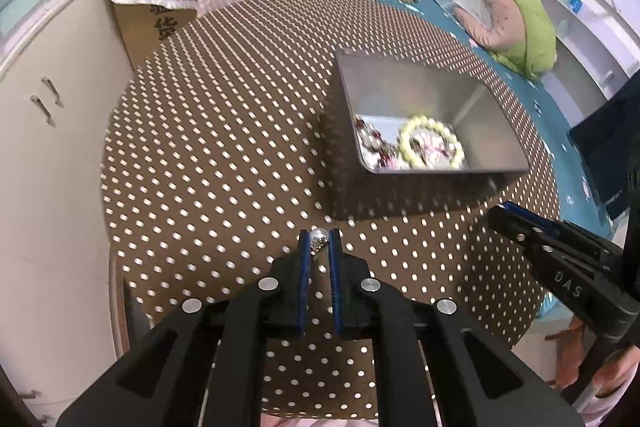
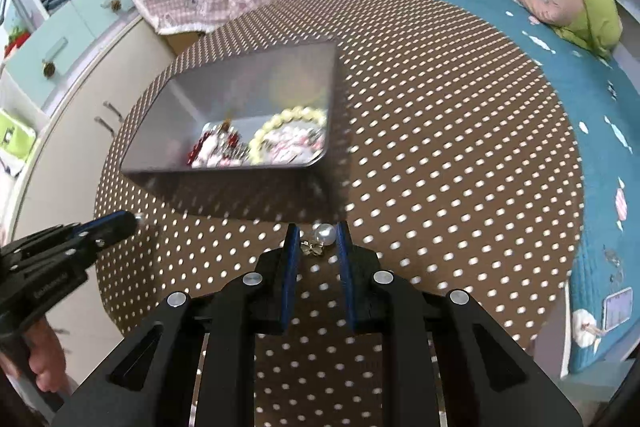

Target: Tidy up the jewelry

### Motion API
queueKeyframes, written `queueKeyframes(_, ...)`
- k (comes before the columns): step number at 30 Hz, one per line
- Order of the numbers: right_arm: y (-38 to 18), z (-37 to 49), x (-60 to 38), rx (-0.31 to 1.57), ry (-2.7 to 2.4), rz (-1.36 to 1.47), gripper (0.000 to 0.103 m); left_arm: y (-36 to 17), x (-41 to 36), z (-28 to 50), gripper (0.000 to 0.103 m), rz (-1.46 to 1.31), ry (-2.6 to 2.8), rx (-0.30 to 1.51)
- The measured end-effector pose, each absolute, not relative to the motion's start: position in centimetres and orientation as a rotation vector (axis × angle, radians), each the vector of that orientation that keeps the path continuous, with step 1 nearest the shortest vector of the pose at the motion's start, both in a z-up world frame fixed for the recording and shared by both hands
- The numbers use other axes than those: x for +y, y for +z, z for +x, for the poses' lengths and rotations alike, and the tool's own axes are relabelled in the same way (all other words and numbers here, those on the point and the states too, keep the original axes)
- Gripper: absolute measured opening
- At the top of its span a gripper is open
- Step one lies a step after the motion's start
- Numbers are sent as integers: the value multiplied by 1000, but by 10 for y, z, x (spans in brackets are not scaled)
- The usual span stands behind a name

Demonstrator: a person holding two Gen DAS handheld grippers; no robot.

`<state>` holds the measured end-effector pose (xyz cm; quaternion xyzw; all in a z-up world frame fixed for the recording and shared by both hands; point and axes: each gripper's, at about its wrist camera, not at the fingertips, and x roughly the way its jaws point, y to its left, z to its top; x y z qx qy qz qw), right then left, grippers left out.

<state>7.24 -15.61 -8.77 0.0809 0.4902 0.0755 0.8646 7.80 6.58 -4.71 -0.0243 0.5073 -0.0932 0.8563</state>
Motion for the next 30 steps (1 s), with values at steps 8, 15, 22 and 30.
queueKeyframes(8, -64, 74, -183, 953, 107, 196, 19, -22, 68, 76, 8, -37, -166, 1001)
queueKeyframes(15, -36, 82, -187, 876, 122, 203, 19, 2, 60, 91, 8, -25, -167, 941)
queueKeyframes(22, -20, 97, -170, 844, 168, 187, 19, 14, 43, 108, 8, -19, -196, 908)
queueKeyframes(30, -21, 117, -150, 861, 210, 177, 19, 10, 15, 129, 8, -10, -272, 930)
